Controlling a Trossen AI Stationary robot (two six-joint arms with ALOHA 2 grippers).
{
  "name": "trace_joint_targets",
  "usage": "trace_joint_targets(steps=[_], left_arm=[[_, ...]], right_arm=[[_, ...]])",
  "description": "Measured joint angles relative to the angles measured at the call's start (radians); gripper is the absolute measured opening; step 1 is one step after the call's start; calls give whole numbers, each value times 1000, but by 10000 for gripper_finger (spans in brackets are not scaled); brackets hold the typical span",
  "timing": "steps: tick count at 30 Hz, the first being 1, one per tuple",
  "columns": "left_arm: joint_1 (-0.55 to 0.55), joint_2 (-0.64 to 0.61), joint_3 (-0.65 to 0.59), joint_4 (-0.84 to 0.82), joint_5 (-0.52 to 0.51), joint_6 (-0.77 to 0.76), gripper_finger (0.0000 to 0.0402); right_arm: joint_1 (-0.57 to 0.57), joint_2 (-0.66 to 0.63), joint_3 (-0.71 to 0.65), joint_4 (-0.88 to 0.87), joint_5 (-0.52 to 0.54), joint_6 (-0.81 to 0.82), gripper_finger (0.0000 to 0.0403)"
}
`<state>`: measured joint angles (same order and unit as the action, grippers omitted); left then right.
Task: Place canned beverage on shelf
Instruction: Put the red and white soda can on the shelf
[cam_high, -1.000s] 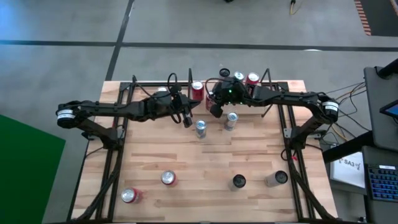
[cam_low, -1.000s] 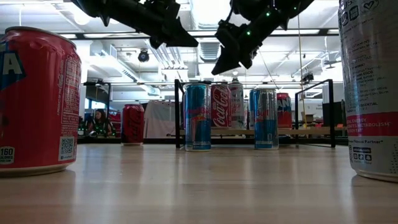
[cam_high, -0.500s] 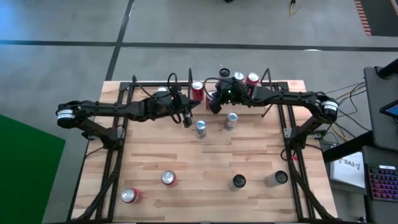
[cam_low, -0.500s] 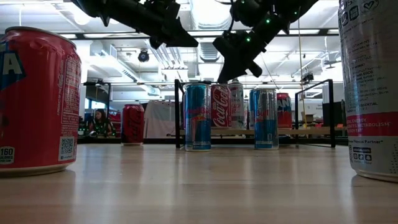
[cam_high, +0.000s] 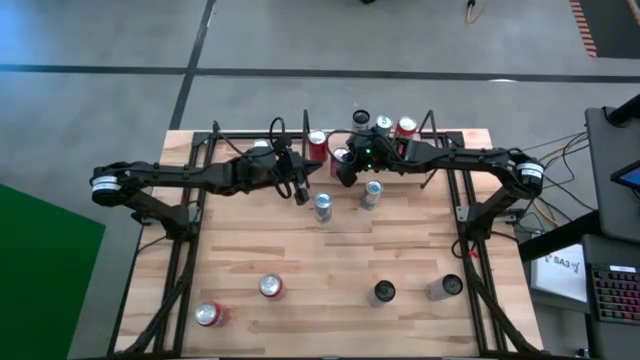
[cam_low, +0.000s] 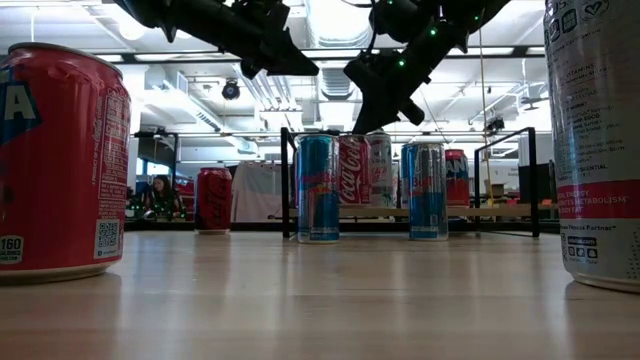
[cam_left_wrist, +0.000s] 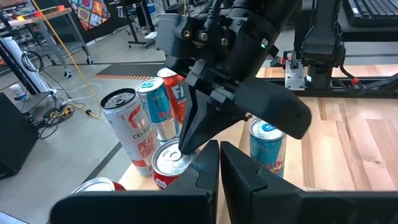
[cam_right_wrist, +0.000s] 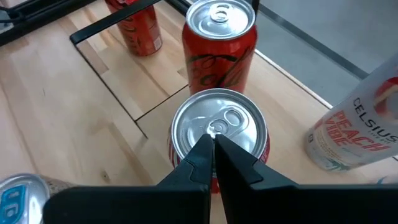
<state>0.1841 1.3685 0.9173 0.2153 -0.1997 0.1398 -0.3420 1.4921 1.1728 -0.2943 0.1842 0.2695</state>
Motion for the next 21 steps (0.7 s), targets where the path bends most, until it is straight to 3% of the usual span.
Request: trace_joint_targets(steps=[21], left_arm=[[0,0,-1,0,0,-6,0]], right_arm=[[-3,0,0,-17,0,-19,9]])
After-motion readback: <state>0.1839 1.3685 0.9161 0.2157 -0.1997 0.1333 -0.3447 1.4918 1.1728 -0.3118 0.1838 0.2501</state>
